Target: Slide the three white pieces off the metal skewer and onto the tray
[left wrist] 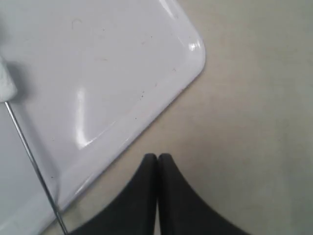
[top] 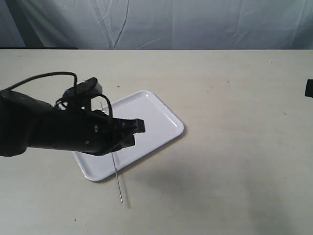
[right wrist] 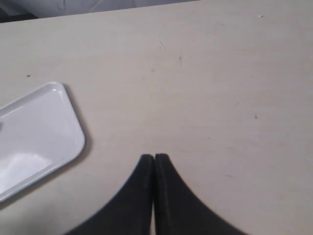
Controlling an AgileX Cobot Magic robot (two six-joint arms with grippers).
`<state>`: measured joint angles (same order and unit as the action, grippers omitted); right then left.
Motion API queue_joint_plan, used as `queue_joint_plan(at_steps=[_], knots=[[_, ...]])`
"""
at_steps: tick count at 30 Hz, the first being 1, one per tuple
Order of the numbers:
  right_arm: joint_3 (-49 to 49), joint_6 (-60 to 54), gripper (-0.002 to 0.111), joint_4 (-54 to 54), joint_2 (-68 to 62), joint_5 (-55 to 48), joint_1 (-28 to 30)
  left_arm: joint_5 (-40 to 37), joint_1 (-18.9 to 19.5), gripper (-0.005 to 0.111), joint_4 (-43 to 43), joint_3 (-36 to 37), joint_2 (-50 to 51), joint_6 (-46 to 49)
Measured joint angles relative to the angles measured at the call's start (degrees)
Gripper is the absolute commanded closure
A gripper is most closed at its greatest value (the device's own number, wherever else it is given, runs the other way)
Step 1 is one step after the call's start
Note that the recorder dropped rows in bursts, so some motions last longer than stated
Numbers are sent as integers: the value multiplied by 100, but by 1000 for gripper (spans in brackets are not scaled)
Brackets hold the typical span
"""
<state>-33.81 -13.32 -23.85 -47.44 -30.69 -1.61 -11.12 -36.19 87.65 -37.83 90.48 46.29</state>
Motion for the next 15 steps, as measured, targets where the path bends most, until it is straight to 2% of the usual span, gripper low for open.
queue_joint_plan(at_steps=[9, 15], knots=[[0, -66, 109, -21, 0, -49, 0, 814, -83, 107, -844, -263, 526, -379], [0, -79, 109, -21, 0, -49, 0, 769, 236, 107, -1064, -268, 310, -389]])
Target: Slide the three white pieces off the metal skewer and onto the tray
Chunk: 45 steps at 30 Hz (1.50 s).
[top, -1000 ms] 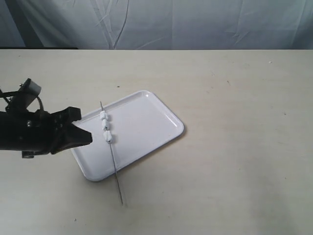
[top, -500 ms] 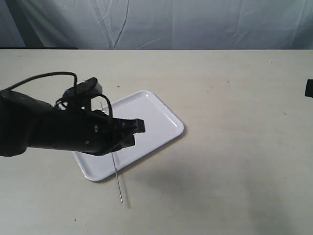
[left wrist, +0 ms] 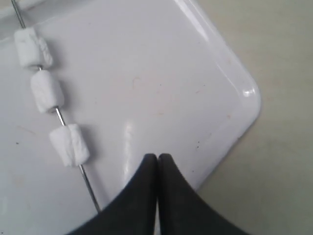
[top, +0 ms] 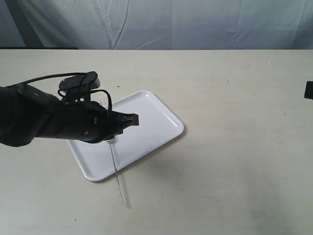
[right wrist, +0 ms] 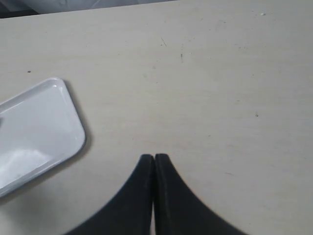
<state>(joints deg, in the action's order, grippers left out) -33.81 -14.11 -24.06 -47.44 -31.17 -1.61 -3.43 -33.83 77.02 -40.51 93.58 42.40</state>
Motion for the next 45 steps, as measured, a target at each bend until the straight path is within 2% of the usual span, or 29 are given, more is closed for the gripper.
queue_joint_plan(at_steps=[4, 8, 10, 12, 13, 15, 16, 17, 18, 19, 20, 21, 23, 26, 29, 31, 45], knots=[[0, 0, 109, -41, 0, 13, 0, -298, 113, 107, -81, 0, -188, 0], [0, 0, 109, -59, 0, 49, 0, -234, 163, 107, -3, -24, -232, -11], [0, -13, 109, -68, 0, 61, 0, -519, 200, 107, -134, -76, -255, -50], [0, -13, 109, -68, 0, 61, 0, -1078, 292, 107, -762, -154, -269, -536], [0, -13, 109, -68, 0, 61, 0, -1320, 342, 107, -1243, -180, -269, -1096], [0, -13, 109, -68, 0, 61, 0, -2018, 407, 107, -3151, -265, -269, -2824], [0, -13, 109, -68, 0, 49, 0, -2985, 417, 107, -5521, -385, -269, -4796], [0, -13, 109, -68, 0, 41, 0, -3812, 417, 107, -7113, -477, -269, -5891], [0, -13, 109, -83, 0, 41, 0, -4272, 417, 107, -7668, -547, -269, -6357], [0, -13, 109, -106, 0, 41, 0, -4507, 426, 107, -7844, -644, -269, -6659], [0, -13, 109, -115, 0, 41, 0, -4394, 426, 107, -7600, -727, -269, -6761], [0, -13, 109, -129, 0, 41, 0, -3819, 426, 105, -6831, -783, -269, -6640], [0, -13, 109, -129, 0, 25, 0, -3184, 426, 101, -5458, -809, -257, -6061], [0, -13, 109, -129, 0, 25, 0, -2825, 426, 93, -4585, -841, -125, -5576], [0, -13, 109, -141, 0, 25, 0, -2694, 426, 77, -4361, -834, 190, -5436], [0, -13, 109, -172, 0, 25, 0, -2648, 426, 72, -4258, -834, 428, -5415], [0, -36, 109, -193, 0, 25, 0, -2189, 426, 74, -4567, -834, 709, -5536]])
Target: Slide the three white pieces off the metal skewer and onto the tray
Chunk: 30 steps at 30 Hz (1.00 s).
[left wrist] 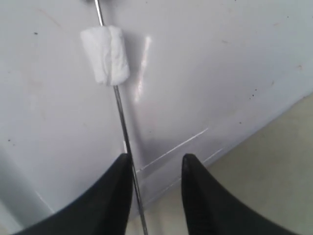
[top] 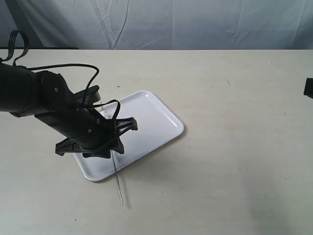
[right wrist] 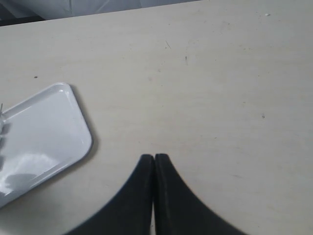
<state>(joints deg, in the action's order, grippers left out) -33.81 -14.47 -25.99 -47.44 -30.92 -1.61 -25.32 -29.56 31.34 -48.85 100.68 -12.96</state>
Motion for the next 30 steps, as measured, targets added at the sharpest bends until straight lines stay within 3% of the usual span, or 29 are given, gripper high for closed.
queue_joint_plan(at_steps=[12, 18, 30], knots=[[0, 0, 109, 0, 0, 11, 0, -163, 0, 76, -273, -37, 394, -429], [0, 0, 109, 0, 0, 34, 0, -129, 0, 107, -72, -72, 464, -195], [0, 0, 109, 0, 0, 34, 0, -206, 0, 107, 121, -113, 564, 426]])
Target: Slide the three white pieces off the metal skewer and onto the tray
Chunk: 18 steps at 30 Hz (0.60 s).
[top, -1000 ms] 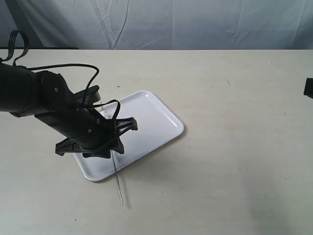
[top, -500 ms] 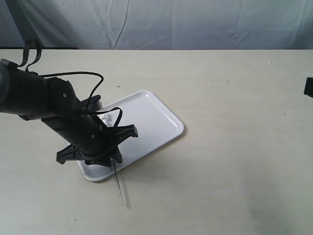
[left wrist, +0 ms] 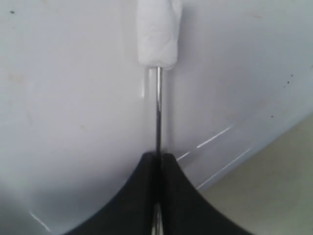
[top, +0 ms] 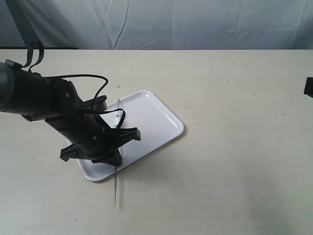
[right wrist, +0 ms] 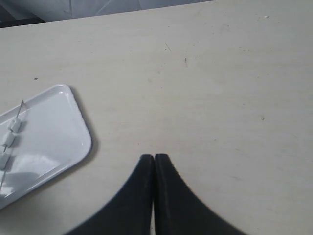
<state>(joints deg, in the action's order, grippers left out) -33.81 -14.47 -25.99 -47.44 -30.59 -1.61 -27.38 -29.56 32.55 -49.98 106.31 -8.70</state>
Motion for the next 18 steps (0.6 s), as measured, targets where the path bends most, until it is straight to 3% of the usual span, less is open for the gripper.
queue_joint_plan(at_steps=[8, 18], knots=[[0, -8, 109, 0, 0, 0, 0, -386, 94, 107, 211, 79, -384, 998], [0, -8, 109, -11, 0, 0, 0, -1456, 999, 107, 211, 84, -1845, 1933]])
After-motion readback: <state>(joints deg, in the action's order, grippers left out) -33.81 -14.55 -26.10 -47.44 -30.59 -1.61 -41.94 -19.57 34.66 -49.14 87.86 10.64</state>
